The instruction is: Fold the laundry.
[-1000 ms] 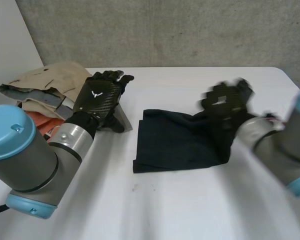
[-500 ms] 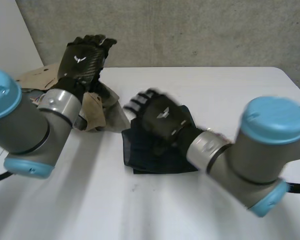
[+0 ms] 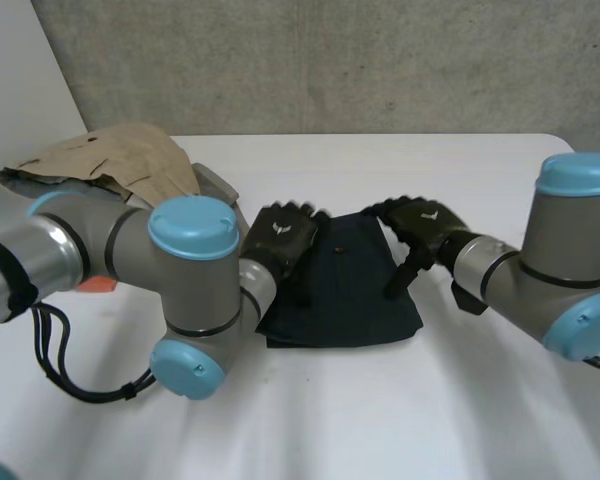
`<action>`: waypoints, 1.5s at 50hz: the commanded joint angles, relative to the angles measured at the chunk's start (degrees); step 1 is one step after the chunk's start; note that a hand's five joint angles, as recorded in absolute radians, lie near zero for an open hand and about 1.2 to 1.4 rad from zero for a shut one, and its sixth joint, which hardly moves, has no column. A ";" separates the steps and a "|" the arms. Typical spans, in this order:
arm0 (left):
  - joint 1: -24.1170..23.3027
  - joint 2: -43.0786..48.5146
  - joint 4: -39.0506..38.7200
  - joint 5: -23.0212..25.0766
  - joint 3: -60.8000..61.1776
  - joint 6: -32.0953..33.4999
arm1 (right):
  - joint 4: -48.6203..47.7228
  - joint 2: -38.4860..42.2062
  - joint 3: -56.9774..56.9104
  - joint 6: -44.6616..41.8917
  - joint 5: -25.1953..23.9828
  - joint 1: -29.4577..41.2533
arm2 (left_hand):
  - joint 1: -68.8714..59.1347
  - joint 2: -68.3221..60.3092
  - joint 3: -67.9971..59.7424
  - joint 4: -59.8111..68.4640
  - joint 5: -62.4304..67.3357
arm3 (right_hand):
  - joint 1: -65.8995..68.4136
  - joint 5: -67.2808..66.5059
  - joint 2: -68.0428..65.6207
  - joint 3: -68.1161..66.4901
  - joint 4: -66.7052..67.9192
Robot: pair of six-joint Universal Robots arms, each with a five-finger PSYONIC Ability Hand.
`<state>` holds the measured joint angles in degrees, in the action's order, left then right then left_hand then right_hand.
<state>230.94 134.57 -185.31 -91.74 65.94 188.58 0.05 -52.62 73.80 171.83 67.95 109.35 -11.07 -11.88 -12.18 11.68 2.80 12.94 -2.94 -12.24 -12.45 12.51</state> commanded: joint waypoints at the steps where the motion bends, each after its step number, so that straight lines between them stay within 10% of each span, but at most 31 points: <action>1: 2.32 2.45 5.21 -1.07 0.50 6.08 | 0.04 6.91 -3.66 -1.76 -0.28 0.07 | 1.07 1.88 2.18 -1.68 -2.80 | -2.94 2.94 2.24 2.45 -2.51; 16: 2.59 -8.44 4.87 1.73 1.21 7.24 | 1.19 -5.64 0.55 -10.99 10.61 0.07 | 1.07 1.88 2.18 -1.68 -2.80 | -2.94 2.94 2.24 2.45 -2.51; 26: 6.98 -17.58 5.13 24.65 2.87 2.76 | -2.94 -9.17 11.36 -2.83 13.96 -1.95 | 0.52 1.33 1.63 -1.13 -2.25 | -2.94 2.94 2.24 2.45 -2.51; 34: 9.79 -21.28 4.87 41.72 6.39 -6.12 | -4.17 -8.12 17.95 5.52 1.51 -3.18 | -0.32 0.49 0.79 -0.29 -1.41 | -2.94 2.94 2.24 2.45 -2.51; 52: 9.88 -22.33 4.60 42.34 7.27 -6.65 | -8.22 1.73 12.07 9.84 1.30 0.07 | -0.32 0.49 0.79 -0.29 -1.41 | -2.94 2.94 2.24 2.45 -2.51; 56: 9.88 -22.33 4.43 42.43 7.62 -6.65 | -8.92 3.40 10.58 10.10 2.36 0.68 | -0.32 0.49 0.79 -0.29 -1.41 | 15.75 -15.75 -16.44 -16.23 16.17; 59: 9.88 -22.33 4.34 42.34 7.62 -6.65 | -11.02 3.67 10.31 11.24 2.97 0.95 | -0.32 0.49 0.79 -0.29 -1.41 | 66.87 -66.87 -67.57 -67.36 67.30; 75: 9.70 -22.60 3.73 41.99 7.45 -6.91 | -15.08 4.36 -2.51 19.86 9.65 -9.06 | -0.15 0.66 0.96 -0.45 -1.58 | 67.06 -67.06 -67.76 -67.55 67.49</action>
<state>240.73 112.09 -181.13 -49.45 73.58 181.86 -16.23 -50.92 78.31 191.91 77.00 106.46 -10.38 -10.98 -12.18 11.68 2.77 48.97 -53.91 -60.86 -53.32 68.51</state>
